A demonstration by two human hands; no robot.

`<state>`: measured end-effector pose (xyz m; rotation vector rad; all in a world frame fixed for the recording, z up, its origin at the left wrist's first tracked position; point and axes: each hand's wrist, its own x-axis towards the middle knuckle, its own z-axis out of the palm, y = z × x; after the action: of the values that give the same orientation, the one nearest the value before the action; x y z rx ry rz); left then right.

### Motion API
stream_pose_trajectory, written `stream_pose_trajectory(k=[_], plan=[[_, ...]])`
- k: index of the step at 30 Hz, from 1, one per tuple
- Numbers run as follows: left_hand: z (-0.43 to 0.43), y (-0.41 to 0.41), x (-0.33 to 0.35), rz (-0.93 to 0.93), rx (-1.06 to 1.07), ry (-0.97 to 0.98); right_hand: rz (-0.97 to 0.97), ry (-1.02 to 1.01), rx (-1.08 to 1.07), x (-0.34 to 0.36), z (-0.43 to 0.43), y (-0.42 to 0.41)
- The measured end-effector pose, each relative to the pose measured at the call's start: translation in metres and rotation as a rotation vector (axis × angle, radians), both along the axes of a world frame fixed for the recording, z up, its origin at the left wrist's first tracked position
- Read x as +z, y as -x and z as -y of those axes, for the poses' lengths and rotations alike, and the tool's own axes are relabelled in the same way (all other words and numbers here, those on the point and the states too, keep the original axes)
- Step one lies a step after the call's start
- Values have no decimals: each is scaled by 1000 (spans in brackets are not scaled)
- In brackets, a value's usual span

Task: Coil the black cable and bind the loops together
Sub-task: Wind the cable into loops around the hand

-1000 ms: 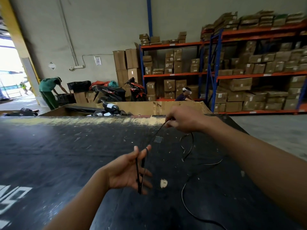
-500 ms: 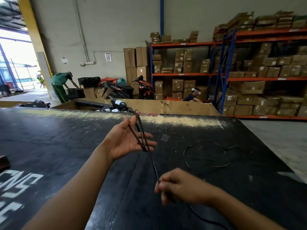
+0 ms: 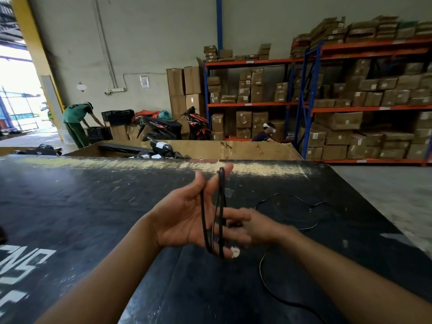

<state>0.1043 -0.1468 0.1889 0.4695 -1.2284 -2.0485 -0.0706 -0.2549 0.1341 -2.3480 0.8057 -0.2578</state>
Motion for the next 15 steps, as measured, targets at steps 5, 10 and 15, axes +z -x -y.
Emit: stream_pose_trajectory(k=[5,10,15], plan=[[-10,-5,-16,112,20,-115,-38,296,-48,56,31,-1],[-5,-11,-33,239,88,-182,-70,502,-77,103,42,-6],[6,-22,-50,283,186,-252,-61,609,-84,133,35,-8]])
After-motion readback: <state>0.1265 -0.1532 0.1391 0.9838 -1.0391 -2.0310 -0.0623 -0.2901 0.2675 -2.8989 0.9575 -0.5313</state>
